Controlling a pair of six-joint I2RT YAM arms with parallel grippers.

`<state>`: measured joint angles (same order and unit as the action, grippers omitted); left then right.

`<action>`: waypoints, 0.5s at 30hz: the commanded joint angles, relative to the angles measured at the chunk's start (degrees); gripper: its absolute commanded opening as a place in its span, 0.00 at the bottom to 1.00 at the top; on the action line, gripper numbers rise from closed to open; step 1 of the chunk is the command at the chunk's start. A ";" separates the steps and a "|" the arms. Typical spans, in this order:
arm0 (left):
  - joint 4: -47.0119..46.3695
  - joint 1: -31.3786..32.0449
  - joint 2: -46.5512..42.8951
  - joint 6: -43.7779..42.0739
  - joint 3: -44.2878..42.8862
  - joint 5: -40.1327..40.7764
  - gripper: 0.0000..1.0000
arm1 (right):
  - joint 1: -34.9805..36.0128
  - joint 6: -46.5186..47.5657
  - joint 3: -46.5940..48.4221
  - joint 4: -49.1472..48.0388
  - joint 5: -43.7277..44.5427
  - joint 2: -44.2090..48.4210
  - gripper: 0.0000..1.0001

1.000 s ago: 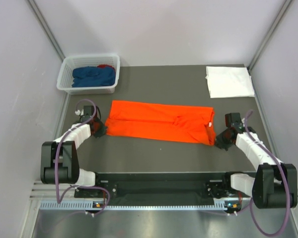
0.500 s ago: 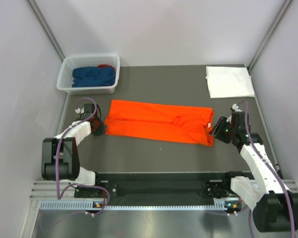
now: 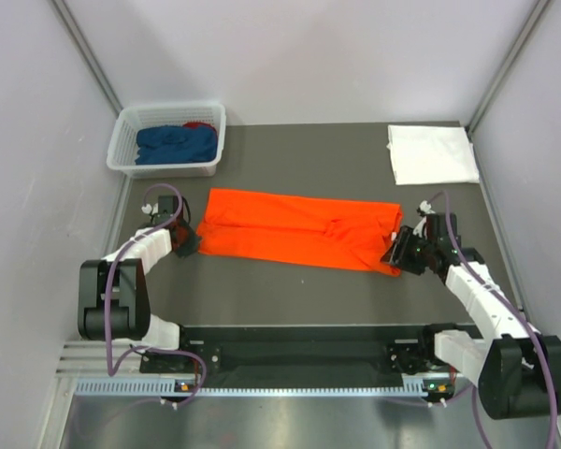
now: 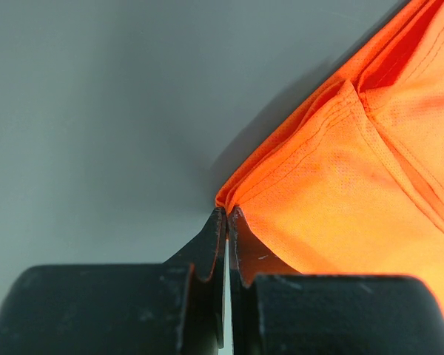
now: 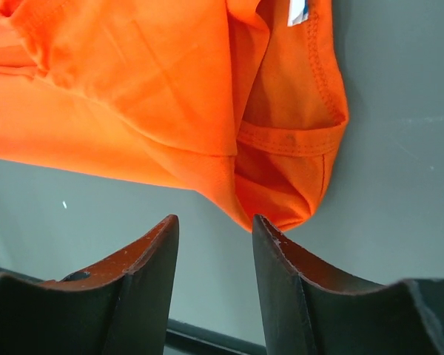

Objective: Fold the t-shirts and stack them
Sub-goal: Fold the tshirt

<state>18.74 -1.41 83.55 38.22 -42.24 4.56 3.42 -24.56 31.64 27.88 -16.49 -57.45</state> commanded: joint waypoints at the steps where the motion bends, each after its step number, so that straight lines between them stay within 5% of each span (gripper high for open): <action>1: -0.46 -0.26 0.65 -0.34 -1.53 0.81 0.00 | 1.32 0.47 0.00 -5.55 1.55 -1.34 0.45; 7: -0.37 -0.17 1.27 -0.34 -1.97 0.80 0.00 | 3.35 1.53 1.23 -7.31 4.35 -7.05 0.37; 8: -0.29 -0.26 1.27 -0.34 -1.80 0.98 0.00 | 3.43 1.44 1.49 -7.23 5.58 -7.15 0.20; 11: -0.46 -0.17 1.62 -0.42 -1.71 1.15 0.00 | 3.61 1.44 3.25 -5.47 11.80 -6.63 0.00; 15: -0.46 -0.26 1.97 -0.69 -1.36 1.51 0.00 | 4.75 1.88 6.33 -2.31 17.71 -7.76 0.00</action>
<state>18.68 -1.41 84.68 38.20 -42.57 4.56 6.92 -23.59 33.61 25.47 -6.07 -64.82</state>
